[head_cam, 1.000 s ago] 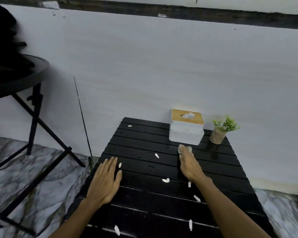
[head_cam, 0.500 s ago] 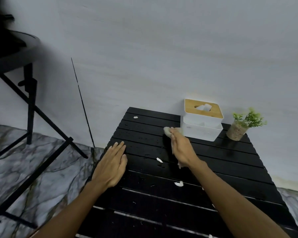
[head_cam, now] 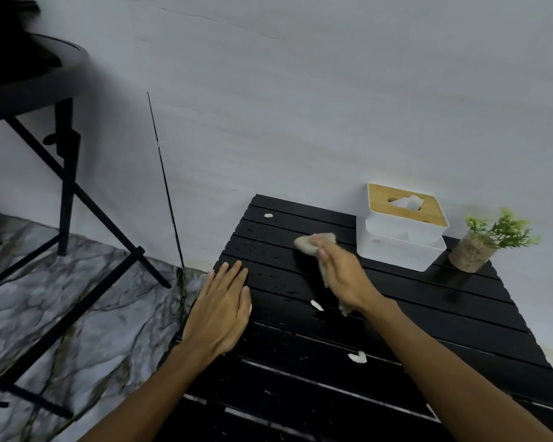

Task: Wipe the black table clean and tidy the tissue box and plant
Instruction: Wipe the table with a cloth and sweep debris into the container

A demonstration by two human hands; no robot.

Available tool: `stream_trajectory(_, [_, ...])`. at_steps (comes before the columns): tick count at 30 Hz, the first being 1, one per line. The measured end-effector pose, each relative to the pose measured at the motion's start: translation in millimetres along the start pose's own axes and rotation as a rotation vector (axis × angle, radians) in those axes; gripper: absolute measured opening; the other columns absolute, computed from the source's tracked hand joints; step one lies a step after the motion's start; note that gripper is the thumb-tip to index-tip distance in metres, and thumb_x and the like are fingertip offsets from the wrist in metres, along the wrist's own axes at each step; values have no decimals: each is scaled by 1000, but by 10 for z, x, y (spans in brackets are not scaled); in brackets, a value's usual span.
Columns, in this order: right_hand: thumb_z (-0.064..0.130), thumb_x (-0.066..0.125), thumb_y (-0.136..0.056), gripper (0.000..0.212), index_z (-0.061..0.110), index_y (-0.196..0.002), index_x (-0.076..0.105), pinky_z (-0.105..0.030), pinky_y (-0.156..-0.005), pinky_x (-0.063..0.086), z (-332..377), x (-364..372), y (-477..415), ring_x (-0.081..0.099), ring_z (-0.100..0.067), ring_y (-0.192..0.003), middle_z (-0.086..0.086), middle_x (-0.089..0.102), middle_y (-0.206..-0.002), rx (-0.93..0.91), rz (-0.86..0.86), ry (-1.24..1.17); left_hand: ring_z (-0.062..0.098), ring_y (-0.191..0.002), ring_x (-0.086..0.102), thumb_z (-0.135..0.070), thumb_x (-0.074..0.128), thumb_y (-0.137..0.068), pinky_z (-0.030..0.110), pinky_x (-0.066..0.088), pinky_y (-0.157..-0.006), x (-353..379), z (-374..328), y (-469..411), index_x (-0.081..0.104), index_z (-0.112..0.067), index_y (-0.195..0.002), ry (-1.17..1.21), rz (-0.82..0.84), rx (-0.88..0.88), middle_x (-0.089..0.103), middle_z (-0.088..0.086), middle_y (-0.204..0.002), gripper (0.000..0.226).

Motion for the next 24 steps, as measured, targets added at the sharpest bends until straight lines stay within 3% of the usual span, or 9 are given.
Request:
stream_trajectory(2, [20,29,-110,29,12,-125,52,-39,-81,49,-149,-37,-219,60,-25,-90,-9,59,-107,119,-144,30,10,-149,6,-48,0,-91,31,0,-122,4,6,-1,28,-17,-152,-32,-8,5,20,-4,-161,73])
stream_trajectory(4, [-1,30,-101,28,7,-115,53,-37,-87,41,-276,49,-458,52,-31,-108,-13,52,-118,231,-188,120,9,-149,3,-48,0,-92,32,-1,-122,10,14,-4,26,-19,-152,-42,-5,1,17,-6,-161,72])
stream_trajectory(7, [-16,29,-78,42,12,-98,52,-33,-75,37,-259,243,-724,46,-34,-105,-11,46,-108,294,-187,219,8,-149,-2,-48,-1,-91,31,-4,-121,14,4,1,23,-21,-153,-30,3,-2,13,-8,-161,72])
stream_trajectory(10, [-6,29,-86,29,19,-95,41,-32,-59,33,-39,417,-858,46,-31,-84,-5,40,-102,161,-48,261,7,-149,-1,-48,-1,-90,28,-5,-121,5,1,-4,23,-22,-153,-44,-4,4,13,-8,-161,72])
stream_trajectory(13, [21,27,-105,23,33,-92,42,-41,-70,42,113,510,-796,49,-22,-77,6,42,-94,-35,125,203,7,-149,1,-50,-1,-90,26,-6,-119,-22,-12,-25,28,-22,-152,3,-13,2,16,-8,-161,74])
stream_trajectory(15, [33,28,-110,27,46,-104,52,-36,-80,43,139,504,-649,49,-5,-81,21,48,-99,-148,224,163,5,-148,0,-53,-3,-88,23,-8,-118,-43,-9,-53,29,-23,-151,45,-9,-7,16,-10,-160,77])
stream_trajectory(17, [29,32,-110,32,35,-133,54,-28,-88,48,106,424,-526,58,-3,-95,14,60,-115,-208,220,202,3,-148,0,-55,-4,-88,19,-9,-116,-63,16,-93,30,-23,-151,82,-2,-7,18,-11,-160,78])
stream_trajectory(20, [25,32,-109,30,29,-129,54,-29,-71,47,-86,203,-608,60,-8,-78,10,61,-92,-66,16,139,1,-147,-1,-55,-1,-91,15,-11,-113,-81,46,-140,29,-24,-151,89,8,12,17,-12,-160,74])
stream_trajectory(24, [9,32,-102,28,15,-116,55,-37,-79,44,-426,96,-1039,55,-28,-87,-7,51,-116,280,-208,256,3,-146,-13,-50,0,-95,19,-17,-114,-68,11,-108,15,-24,-154,8,34,26,2,-13,-162,67])
Point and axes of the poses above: each hand's wrist, its own y-axis away from the middle knuckle, its own x-axis out of the palm, z = x × y, the point moved 6 cm from there along -y, towards the middle knuckle
